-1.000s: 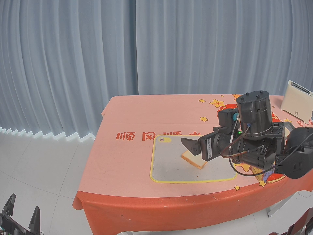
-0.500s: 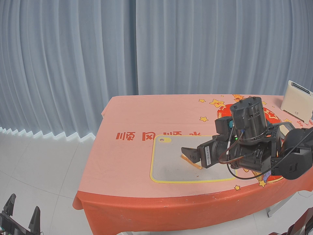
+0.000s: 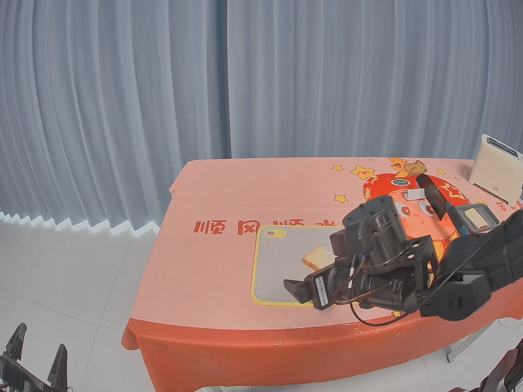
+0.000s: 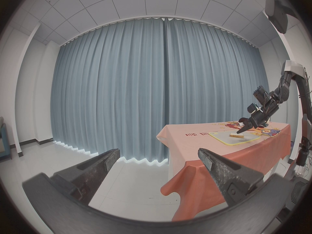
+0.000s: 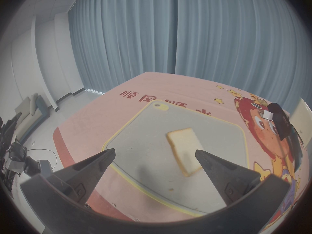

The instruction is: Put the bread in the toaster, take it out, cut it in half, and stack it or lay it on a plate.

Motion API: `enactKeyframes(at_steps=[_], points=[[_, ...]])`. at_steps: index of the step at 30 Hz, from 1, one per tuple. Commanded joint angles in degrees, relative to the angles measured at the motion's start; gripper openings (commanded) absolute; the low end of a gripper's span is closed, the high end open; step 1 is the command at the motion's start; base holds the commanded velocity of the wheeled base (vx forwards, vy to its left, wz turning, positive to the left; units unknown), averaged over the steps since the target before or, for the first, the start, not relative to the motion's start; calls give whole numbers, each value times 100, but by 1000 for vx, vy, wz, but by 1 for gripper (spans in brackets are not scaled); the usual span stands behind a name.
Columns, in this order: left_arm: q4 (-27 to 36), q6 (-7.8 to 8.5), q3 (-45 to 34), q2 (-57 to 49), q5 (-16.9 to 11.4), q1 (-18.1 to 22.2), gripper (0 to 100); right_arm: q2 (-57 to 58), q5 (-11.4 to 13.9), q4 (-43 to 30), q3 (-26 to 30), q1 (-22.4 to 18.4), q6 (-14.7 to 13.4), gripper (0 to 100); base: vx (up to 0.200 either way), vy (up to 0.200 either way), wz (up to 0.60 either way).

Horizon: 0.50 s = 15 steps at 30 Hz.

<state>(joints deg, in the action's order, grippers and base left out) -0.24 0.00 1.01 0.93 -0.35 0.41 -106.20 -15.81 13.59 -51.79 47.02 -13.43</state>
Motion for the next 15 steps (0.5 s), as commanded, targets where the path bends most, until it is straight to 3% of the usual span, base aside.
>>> enactKeyframes(at_steps=[1,15], points=[[-2,0,-101,-93,0,2,100,-410,-1,47,-121,88,7,100,0,0,0],[-2,9,-101,-93,-9,2,100,-550,-1,29,-279,44,-36,100,0,0,0]])
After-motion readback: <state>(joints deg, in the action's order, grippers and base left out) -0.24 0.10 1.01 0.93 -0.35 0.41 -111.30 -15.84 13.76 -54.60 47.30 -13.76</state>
